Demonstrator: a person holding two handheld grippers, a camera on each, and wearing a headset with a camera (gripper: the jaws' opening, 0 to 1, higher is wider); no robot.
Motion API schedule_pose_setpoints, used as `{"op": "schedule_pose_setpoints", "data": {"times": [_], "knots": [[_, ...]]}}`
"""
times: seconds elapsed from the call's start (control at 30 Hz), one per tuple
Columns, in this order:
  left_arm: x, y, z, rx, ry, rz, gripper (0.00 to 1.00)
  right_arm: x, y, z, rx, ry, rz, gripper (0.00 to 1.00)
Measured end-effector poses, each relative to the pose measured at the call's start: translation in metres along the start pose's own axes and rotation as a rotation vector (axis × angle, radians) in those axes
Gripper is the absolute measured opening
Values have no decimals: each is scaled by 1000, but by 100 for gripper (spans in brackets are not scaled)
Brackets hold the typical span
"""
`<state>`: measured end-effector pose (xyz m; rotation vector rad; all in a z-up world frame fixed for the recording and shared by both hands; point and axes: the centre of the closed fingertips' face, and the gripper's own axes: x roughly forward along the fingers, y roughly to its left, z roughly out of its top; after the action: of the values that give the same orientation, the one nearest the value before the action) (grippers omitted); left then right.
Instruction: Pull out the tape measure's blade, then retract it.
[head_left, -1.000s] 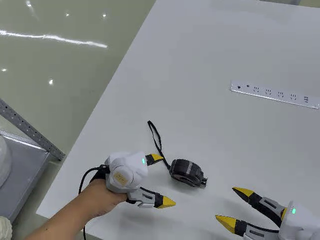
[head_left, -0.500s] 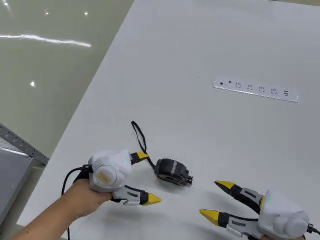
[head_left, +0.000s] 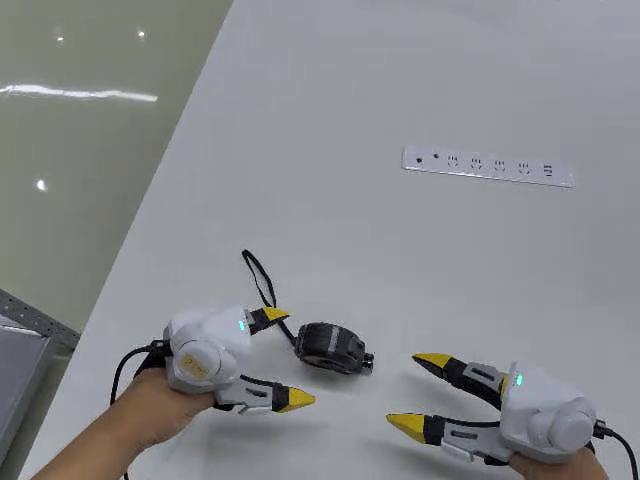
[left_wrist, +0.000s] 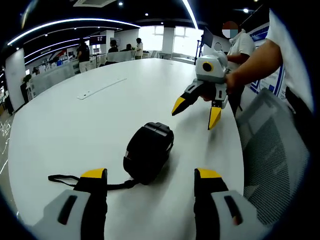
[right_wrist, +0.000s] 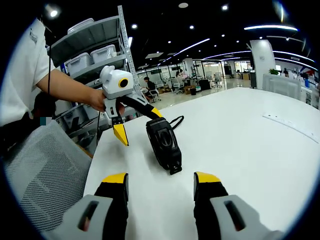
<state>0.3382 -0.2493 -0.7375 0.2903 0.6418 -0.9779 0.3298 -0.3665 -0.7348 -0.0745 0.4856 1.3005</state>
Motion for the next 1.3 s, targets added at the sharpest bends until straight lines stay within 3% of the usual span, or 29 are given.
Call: {"op": "schedule_pose_setpoints", "data": {"times": [0.6,1.3], "knots": [[16,4,2,17,3,-39,66,4,-6,-4,16,19,8,52],[23,5,1,34,23,-77,54,17,-14,-2,20,17,25,52]]}}
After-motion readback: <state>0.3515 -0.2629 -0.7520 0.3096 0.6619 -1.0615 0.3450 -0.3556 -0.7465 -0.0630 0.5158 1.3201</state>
